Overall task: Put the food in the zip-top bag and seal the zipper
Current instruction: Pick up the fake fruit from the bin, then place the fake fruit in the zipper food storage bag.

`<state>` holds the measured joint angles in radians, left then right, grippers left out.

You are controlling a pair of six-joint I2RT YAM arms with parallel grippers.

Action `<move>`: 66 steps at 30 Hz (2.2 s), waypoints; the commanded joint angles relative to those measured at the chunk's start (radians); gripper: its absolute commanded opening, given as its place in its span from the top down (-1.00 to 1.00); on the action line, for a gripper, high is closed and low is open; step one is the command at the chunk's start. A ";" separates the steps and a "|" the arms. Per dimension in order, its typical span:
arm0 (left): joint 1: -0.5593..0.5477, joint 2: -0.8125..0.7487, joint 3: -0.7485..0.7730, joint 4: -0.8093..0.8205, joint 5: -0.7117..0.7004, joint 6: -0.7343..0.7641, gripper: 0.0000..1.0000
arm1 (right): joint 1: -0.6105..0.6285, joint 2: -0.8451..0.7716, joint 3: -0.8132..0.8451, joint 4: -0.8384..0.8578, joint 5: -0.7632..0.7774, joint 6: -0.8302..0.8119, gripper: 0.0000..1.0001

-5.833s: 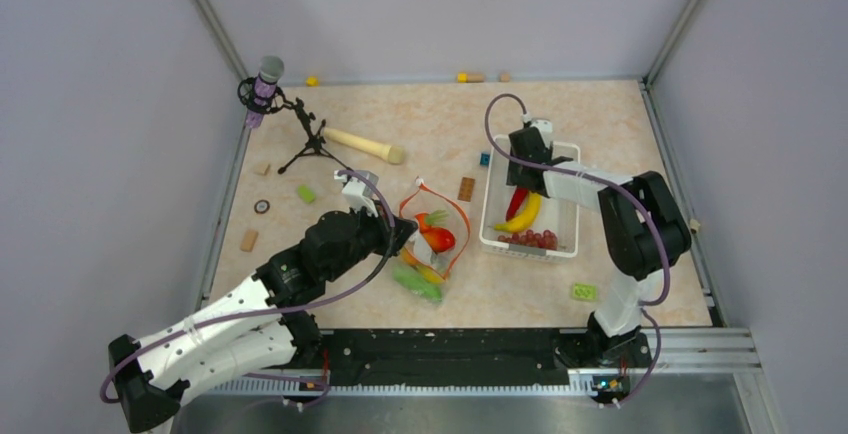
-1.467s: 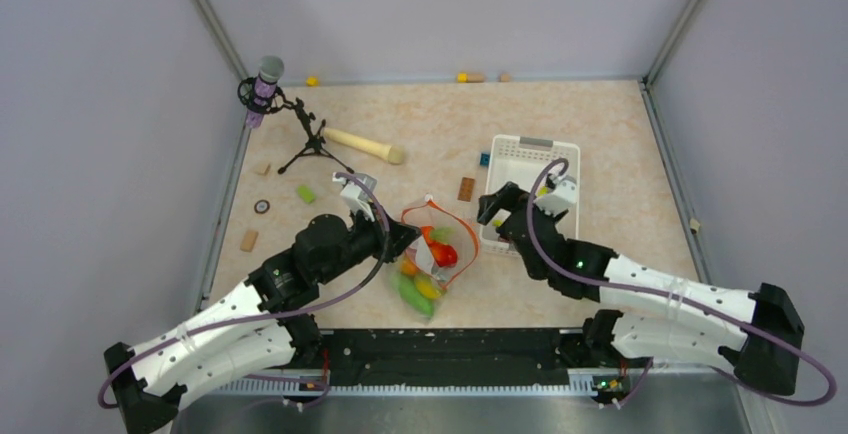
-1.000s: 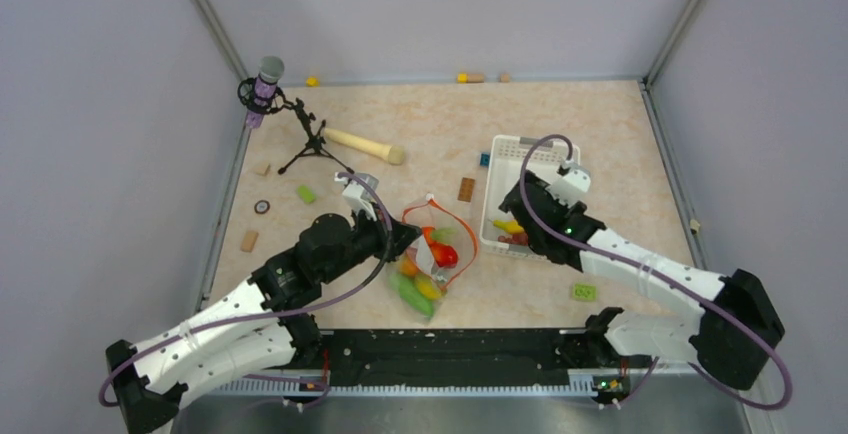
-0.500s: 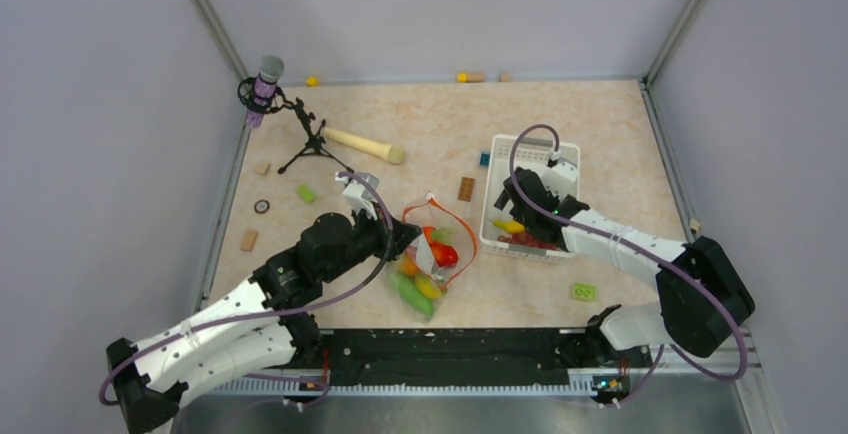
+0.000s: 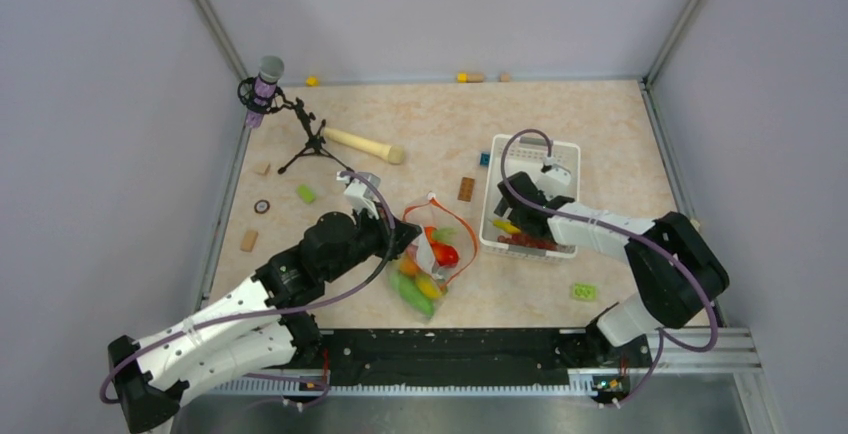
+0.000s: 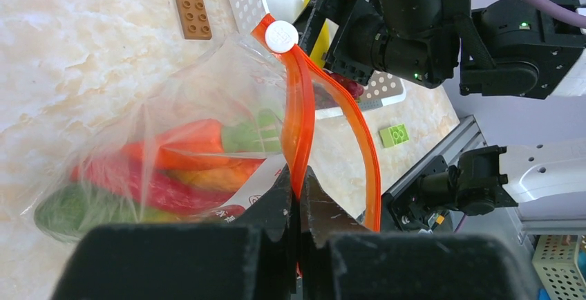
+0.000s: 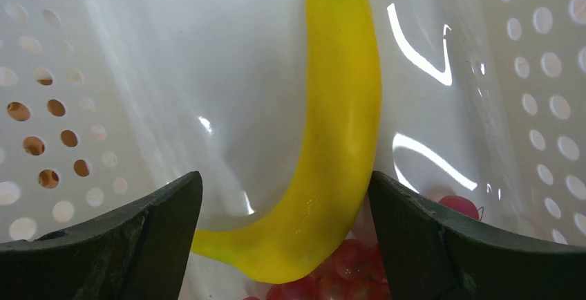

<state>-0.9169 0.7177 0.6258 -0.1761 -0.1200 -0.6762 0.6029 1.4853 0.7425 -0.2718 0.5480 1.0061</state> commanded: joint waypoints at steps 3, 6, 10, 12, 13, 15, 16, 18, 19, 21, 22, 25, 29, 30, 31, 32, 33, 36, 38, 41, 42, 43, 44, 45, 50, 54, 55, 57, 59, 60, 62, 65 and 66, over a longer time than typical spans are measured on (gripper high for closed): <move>0.003 0.008 0.017 0.045 -0.010 0.020 1.00 | -0.017 0.065 0.058 0.045 0.037 0.012 -0.58; 0.002 0.006 0.017 0.044 -0.011 0.020 1.00 | -0.018 0.084 0.059 0.055 0.049 0.017 -0.39; 0.003 0.008 0.015 0.044 -0.012 0.020 1.00 | -0.019 0.069 0.042 0.097 0.064 0.013 -0.05; 0.003 0.008 0.016 0.044 -0.013 0.020 1.00 | -0.019 0.045 0.022 0.127 0.066 0.000 0.17; 0.003 0.009 0.018 0.045 -0.013 0.021 1.00 | -0.020 0.026 0.009 0.144 0.074 -0.001 0.30; 0.003 0.010 0.017 0.046 -0.013 0.021 1.00 | -0.019 -0.022 -0.031 0.187 0.101 -0.004 0.47; 0.003 0.011 0.017 0.046 -0.013 0.020 1.00 | -0.018 -0.049 -0.048 0.212 0.111 -0.012 0.53; 0.003 0.015 0.018 0.046 -0.012 0.019 1.00 | -0.018 -0.111 -0.093 0.278 0.124 -0.036 0.64; 0.003 0.015 0.017 0.046 -0.012 0.018 1.00 | -0.018 -0.145 -0.119 0.325 0.128 -0.043 0.67; 0.003 0.016 0.017 0.046 -0.011 0.018 1.00 | -0.019 -0.214 -0.176 0.420 0.140 -0.072 0.70; 0.003 0.017 0.017 0.046 -0.010 0.019 1.00 | -0.019 -0.259 -0.198 0.457 0.153 -0.091 0.71; 0.003 0.015 0.017 0.048 -0.010 0.018 1.00 | -0.018 -0.361 -0.226 0.522 0.204 -0.174 0.72; 0.003 0.013 0.018 0.045 -0.013 0.018 1.00 | -0.019 -0.487 -0.248 0.563 0.216 -0.264 0.72; 0.003 0.010 0.017 0.047 -0.013 0.017 1.00 | -0.018 -0.515 -0.264 0.586 0.182 -0.278 0.71; 0.003 0.009 0.015 0.049 -0.013 0.017 1.00 | -0.018 -0.547 -0.279 0.604 0.129 -0.286 0.69; 0.003 0.010 0.015 0.049 -0.013 0.018 1.00 | -0.018 -0.573 -0.295 0.631 0.060 -0.298 0.68; 0.003 0.012 0.016 0.049 -0.013 0.018 1.00 | -0.018 -0.602 -0.321 0.668 -0.021 -0.307 0.68; 0.003 0.016 0.016 0.049 -0.010 0.015 1.00 | -0.017 -0.658 -0.391 0.833 -0.235 -0.328 0.67; 0.003 0.020 0.014 0.052 -0.007 0.012 1.00 | -0.016 -0.662 -0.382 0.856 -0.357 -0.348 0.68; 0.002 0.027 0.015 0.056 0.004 0.010 1.00 | -0.011 -0.628 -0.359 0.895 -0.545 -0.383 0.67; 0.003 0.029 0.016 0.056 0.008 0.010 1.00 | -0.009 -0.615 -0.359 0.925 -0.598 -0.384 0.68; 0.003 0.030 0.017 0.057 0.010 0.009 1.00 | -0.006 -0.605 -0.362 0.966 -0.639 -0.382 0.68; 0.003 0.030 0.016 0.058 0.012 0.010 1.00 | 0.000 -0.596 -0.366 1.005 -0.668 -0.381 0.68; 0.003 0.029 0.016 0.057 0.011 0.008 1.00 | 0.019 -0.588 -0.370 1.036 -0.682 -0.387 0.67; 0.003 0.027 0.015 0.058 0.012 0.008 1.00 | 0.173 -0.557 -0.313 0.989 -0.600 -0.553 0.68; 0.003 0.021 0.015 0.055 0.011 0.007 1.00 | 0.314 -0.529 -0.285 0.961 -0.391 -0.670 0.67; 0.003 0.018 0.016 0.055 0.007 0.007 1.00 | 0.336 -0.519 -0.285 0.970 -0.367 -0.680 0.67; 0.003 0.012 0.013 0.054 0.002 0.007 1.00 | 0.369 -0.497 -0.287 0.995 -0.352 -0.692 0.66; 0.003 0.005 0.013 0.051 -0.006 0.006 1.00 | 0.397 -0.477 -0.282 0.994 -0.340 -0.715 0.64; 0.002 0.002 0.014 0.048 -0.009 0.006 1.00 | 0.410 -0.471 -0.278 0.986 -0.323 -0.722 0.64; 0.003 -0.005 0.013 0.044 -0.015 0.005 1.00 | 0.436 -0.467 -0.275 0.971 -0.288 -0.752 0.63; 0.003 -0.015 0.012 0.040 -0.024 0.002 1.00 | 0.460 -0.472 -0.285 0.975 -0.293 -0.780 0.57; 0.003 -0.019 0.012 0.039 -0.027 0.002 1.00 | 0.465 -0.474 -0.289 0.977 -0.304 -0.789 0.53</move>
<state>-0.9169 0.7261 0.6258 -0.1764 -0.1234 -0.6746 1.0386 1.0195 0.4156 0.6601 0.2138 0.2863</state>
